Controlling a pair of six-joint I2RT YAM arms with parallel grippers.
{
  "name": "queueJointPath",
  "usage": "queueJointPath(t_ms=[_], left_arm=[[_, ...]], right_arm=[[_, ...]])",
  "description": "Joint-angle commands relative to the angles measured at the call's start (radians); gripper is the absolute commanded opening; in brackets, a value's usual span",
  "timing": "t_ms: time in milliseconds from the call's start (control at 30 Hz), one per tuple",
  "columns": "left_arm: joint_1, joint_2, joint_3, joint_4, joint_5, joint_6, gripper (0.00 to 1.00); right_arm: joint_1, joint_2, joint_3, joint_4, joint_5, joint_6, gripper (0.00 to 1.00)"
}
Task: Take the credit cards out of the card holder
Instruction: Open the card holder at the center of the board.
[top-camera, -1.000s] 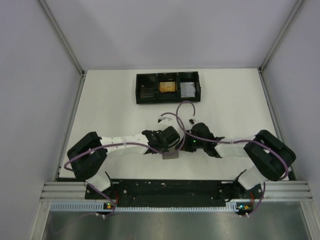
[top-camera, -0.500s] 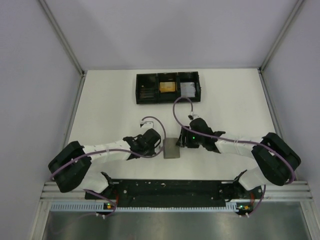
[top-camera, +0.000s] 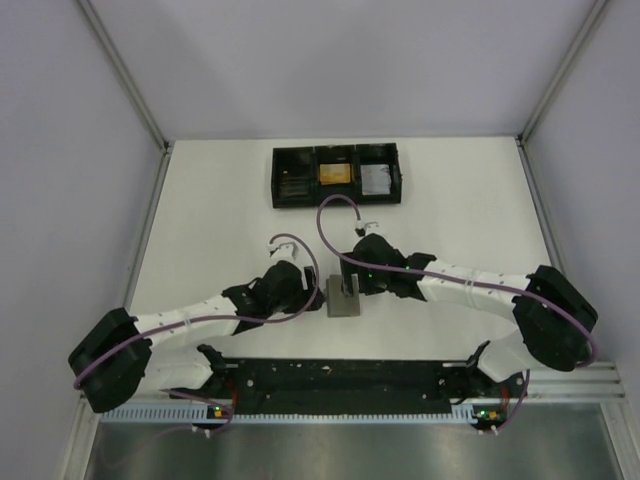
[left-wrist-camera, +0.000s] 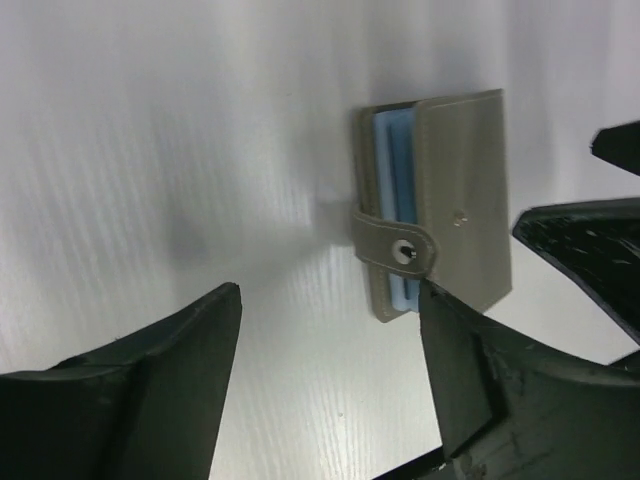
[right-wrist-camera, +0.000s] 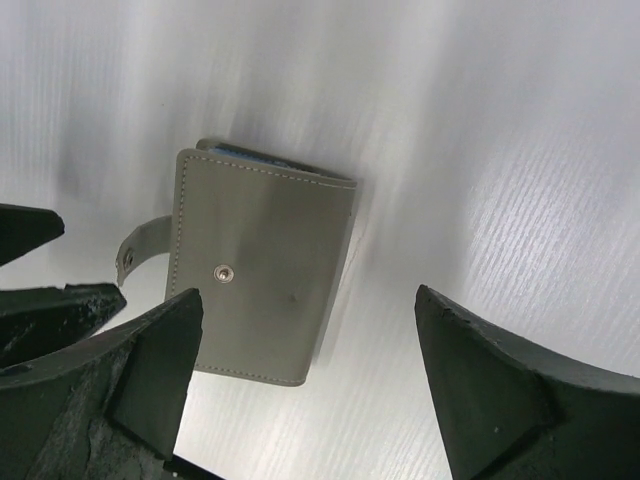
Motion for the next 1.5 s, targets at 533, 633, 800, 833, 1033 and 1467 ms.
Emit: queueJointPath(t_ms=[533,633,800,833,1033,1467], left_arm=[[-0.008,0.089,0.076,0.096,-0.010,-0.004,0.45],[-0.008,0.075,0.059,0.101,-0.019,-0.010,0.28],[-0.008,0.066,0.040,0.101,-0.024,-0.022,0.02],[-0.008,0.062,0.033,0.102,-0.024,-0.028,0.00],[-0.008,0.028,-0.032,0.188,-0.015,-0.073,0.00],[-0.008,0.011,-0.079,0.236,-0.012,-0.110,0.00]], right_arm=[[0.019,-0.009,0.029,-0.053,0.116,0.006,0.86],[0.034,-0.004,0.045,-0.053,0.115,-0.003,0.86],[0.063,0.025,0.088,-0.053,0.121,-0.018,0.87],[0.069,0.033,0.099,-0.055,0.121,-0.018,0.87],[0.112,0.103,0.193,-0.096,0.147,-0.031,0.90],[0.154,0.278,0.331,-0.247,0.251,-0.034,0.96]])
